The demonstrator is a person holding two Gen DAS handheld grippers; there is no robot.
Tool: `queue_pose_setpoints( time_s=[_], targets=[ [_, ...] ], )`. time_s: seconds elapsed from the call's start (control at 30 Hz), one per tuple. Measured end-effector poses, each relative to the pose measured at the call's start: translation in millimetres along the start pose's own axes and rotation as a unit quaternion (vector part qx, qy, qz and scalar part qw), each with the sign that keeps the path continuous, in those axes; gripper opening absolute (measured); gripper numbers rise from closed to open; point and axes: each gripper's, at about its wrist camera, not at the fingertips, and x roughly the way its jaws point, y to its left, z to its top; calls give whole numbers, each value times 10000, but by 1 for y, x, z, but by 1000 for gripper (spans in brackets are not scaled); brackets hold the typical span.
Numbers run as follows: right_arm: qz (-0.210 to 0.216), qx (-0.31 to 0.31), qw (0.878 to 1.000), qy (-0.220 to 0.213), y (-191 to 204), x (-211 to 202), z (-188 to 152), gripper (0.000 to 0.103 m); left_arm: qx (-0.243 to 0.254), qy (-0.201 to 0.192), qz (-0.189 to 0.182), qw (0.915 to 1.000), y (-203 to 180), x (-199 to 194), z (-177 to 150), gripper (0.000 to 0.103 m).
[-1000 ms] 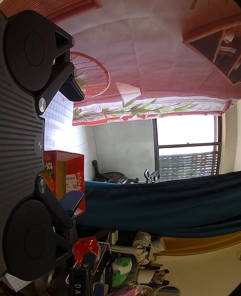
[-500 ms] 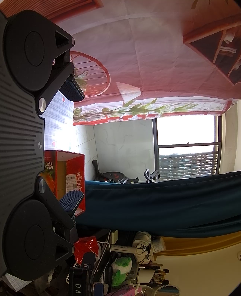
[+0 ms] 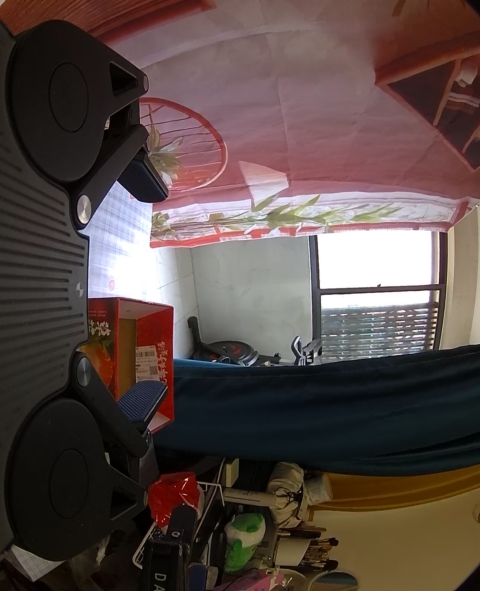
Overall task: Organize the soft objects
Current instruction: 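Move both grippers down toward the white cloth in front of the box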
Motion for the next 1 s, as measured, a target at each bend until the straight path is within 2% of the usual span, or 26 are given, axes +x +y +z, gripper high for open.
queue_pose_setpoints(
  time_s=[0.17,0.4,0.67,0.83,1.0],
  targets=[
    [165,7,9998,-102,-6,9,-23,103,-225,151,23,9996,6,23,-14,103],
    [412,321,9981,322,-18,38,-60,103,-56,222,168,9996,5,50,-43,103],
    [445,272,9980,349,-24,60,-102,103,18,563,-86,9984,8,83,-78,103],
    [410,139,9977,526,-23,71,-125,103,-85,741,-146,9971,16,99,-99,103],
    [421,319,9955,788,-29,79,-145,102,-249,1023,-286,9940,26,108,-116,103]
  ],
)
